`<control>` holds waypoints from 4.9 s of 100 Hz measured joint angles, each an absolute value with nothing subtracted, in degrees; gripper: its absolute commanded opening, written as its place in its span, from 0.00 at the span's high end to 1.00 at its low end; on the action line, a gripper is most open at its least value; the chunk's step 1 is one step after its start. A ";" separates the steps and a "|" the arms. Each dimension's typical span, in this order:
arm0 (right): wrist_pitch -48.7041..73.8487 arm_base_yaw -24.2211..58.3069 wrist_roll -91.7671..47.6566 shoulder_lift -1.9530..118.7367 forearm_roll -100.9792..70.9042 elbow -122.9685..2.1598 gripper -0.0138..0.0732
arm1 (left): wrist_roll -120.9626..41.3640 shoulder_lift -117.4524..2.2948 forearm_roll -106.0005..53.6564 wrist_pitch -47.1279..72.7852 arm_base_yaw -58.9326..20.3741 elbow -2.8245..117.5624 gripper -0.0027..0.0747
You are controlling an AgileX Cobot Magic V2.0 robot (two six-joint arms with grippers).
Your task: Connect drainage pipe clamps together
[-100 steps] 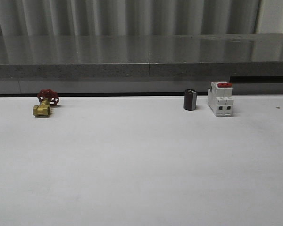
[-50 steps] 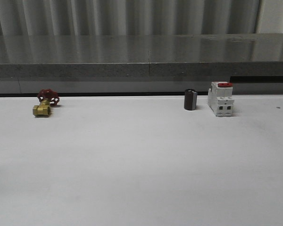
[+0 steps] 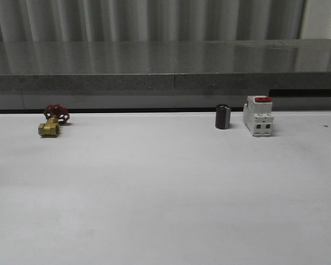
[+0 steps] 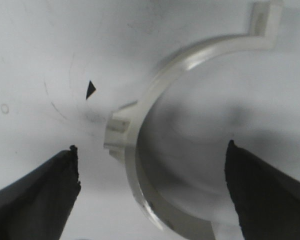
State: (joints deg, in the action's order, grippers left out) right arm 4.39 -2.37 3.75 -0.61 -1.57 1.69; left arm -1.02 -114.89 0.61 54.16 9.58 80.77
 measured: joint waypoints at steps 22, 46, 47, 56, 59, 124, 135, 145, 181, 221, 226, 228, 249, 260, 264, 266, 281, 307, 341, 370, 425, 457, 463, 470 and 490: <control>4.39 -2.37 3.75 -0.61 -1.57 1.69 0.91 | -1.02 -117.08 1.23 51.89 9.58 81.71 0.24; 4.39 -2.37 3.75 -0.61 -1.57 1.69 0.91 | -1.06 -117.47 1.23 51.35 9.58 81.71 0.58; 4.39 -2.37 3.75 -0.61 -1.57 1.69 0.91 | -1.06 -117.47 1.23 51.35 9.58 81.81 0.60; 4.39 -2.37 3.75 -0.61 -1.57 1.69 0.91 | -1.06 -117.69 1.34 52.00 9.58 81.81 0.77; 4.39 -2.37 3.75 -0.61 -1.57 1.69 0.91 | -1.06 -117.71 1.34 52.19 9.58 81.81 0.81; 4.39 -2.37 3.75 -0.61 -1.57 1.69 0.91 | 1.10 -107.78 1.83 54.48 -2.69 82.03 0.91; 4.39 -2.37 3.75 -0.61 -1.57 1.69 0.91 | 4.20 -106.73 1.83 55.10 -8.25 82.03 0.91; 4.39 -2.37 3.75 -0.61 -1.57 1.69 0.91 | 8.29 -106.62 1.83 55.34 -13.27 81.93 0.91; 4.39 -2.37 3.75 -0.61 -1.57 1.69 0.91 | 21.26 -110.59 1.62 53.83 -28.14 83.77 0.91; 4.39 -2.37 3.75 -0.61 -1.57 1.69 0.91 | 32.86 -117.53 1.85 52.88 -33.65 88.08 0.91; 4.39 -2.37 3.75 -0.61 -1.57 1.69 0.91 | 33.27 -117.85 1.86 52.88 -33.65 88.08 0.91; 4.39 -2.37 3.75 -0.61 -1.57 1.69 0.91 | 33.39 -117.97 1.86 52.88 -33.65 88.08 0.91; 4.39 -2.37 3.75 -0.61 -1.57 1.69 0.91 | 35.37 -118.54 1.86 52.78 -33.65 88.17 0.91; 4.39 -2.37 3.75 -0.61 -1.57 1.69 0.91 | 37.08 -118.54 1.86 52.91 -33.65 88.17 0.91; 4.39 -2.37 3.75 -0.61 -1.57 1.69 0.91 | 37.48 -118.54 1.99 52.91 -33.65 88.17 0.91; 4.39 -2.37 3.75 -0.61 -1.57 1.69 0.91 | 37.60 -118.54 2.13 52.91 -33.65 88.17 0.90; 4.39 -2.37 3.75 -0.61 -1.57 1.69 0.91 | 37.89 -118.54 2.45 52.98 -33.65 88.17 0.67; 4.39 -2.37 3.75 -0.61 -1.57 1.69 0.91 | 38.02 -118.54 2.73 52.74 -33.65 88.17 0.33; 4.39 -2.37 3.75 -0.61 -1.57 1.69 0.91 | 34.94 -110.95 8.24 47.14 -33.65 88.17 0.68; 4.39 -2.37 3.75 -0.61 -1.57 1.69 0.91 | 13.58 -99.69 7.10 45.26 -30.90 88.17 0.99; 4.39 -2.37 3.75 -0.61 -1.57 1.69 0.91 | -10.92 -75.70 -9.95 34.25 -10.06 60.04 0.99; 4.39 -2.37 3.75 -0.61 -1.57 1.69 0.91 | -11.16 -52.75 -10.91 29.82 -7.80 41.45 0.99; 4.39 -2.37 3.75 -0.61 -1.57 1.69 0.91 | -11.16 -48.97 -11.05 29.82 -7.80 39.19 0.99; 4.39 -2.37 3.75 -0.61 -1.57 1.69 0.91 | -11.16 -44.40 -11.30 29.82 -7.80 36.81 0.99; 4.39 -2.37 3.75 -0.61 -1.57 1.69 0.91 | -11.27 -32.16 -11.60 29.82 -7.80 31.92 0.99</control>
